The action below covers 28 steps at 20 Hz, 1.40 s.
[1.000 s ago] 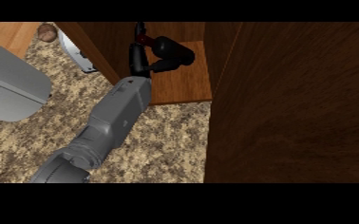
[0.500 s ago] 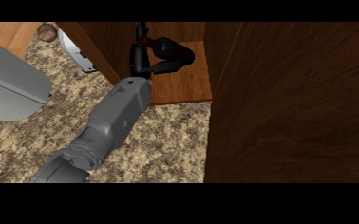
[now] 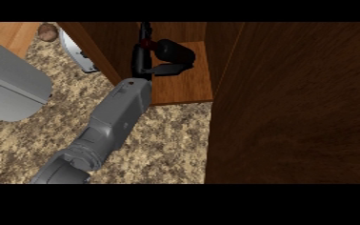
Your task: Pick up the wine, place it into the cabinet and close the cabinet
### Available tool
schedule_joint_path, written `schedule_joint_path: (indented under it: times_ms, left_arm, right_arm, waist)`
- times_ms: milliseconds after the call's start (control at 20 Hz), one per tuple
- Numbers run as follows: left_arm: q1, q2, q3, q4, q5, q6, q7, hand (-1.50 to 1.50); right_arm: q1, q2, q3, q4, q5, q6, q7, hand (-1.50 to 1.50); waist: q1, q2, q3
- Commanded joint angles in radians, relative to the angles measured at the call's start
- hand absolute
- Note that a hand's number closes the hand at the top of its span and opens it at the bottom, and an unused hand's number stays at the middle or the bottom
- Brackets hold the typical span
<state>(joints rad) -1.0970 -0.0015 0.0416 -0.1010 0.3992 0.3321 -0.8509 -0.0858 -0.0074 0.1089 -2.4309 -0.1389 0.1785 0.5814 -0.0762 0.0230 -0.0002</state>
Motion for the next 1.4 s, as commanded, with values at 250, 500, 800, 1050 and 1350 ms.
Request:
schedule_joint_path:
  times_ms: [250, 500, 800, 1050, 1350]
  left_arm:
    - [0.089, 0.001, 0.021, -0.007, 0.082, -0.088, -0.057, -1.50]
    - [0.070, 0.001, -0.048, -0.032, 0.149, -0.084, -0.013, -1.50]
    - [0.132, 0.001, -0.147, -0.127, 0.229, -0.085, 0.014, -1.50]
    - [0.288, 0.001, -0.330, -0.300, 0.303, -0.040, -0.001, -1.50]
    - [0.442, 0.001, -0.571, -0.602, 0.402, 0.177, 0.070, -1.50]
  right_arm:
    - [0.027, 0.002, 0.002, -0.056, -0.028, -0.006, 0.023, -1.50]
    - [0.026, -0.016, -0.029, -0.021, -0.079, 0.011, 0.018, -1.50]
    - [-0.045, 0.007, 0.021, -0.035, 0.000, -0.047, 0.072, -1.50]
    - [0.019, -0.015, -0.028, -0.037, -0.046, -0.015, 0.030, -1.50]
    - [0.030, -0.018, -0.016, -0.140, -0.010, -0.063, 0.105, -1.50]
  waist:
    - [0.006, -0.008, -0.001]
    - [-0.002, -0.019, 0.000]
    - [0.017, -0.023, -0.001]
    - [0.029, -0.029, 0.001]
    - [0.050, -0.029, 0.000]
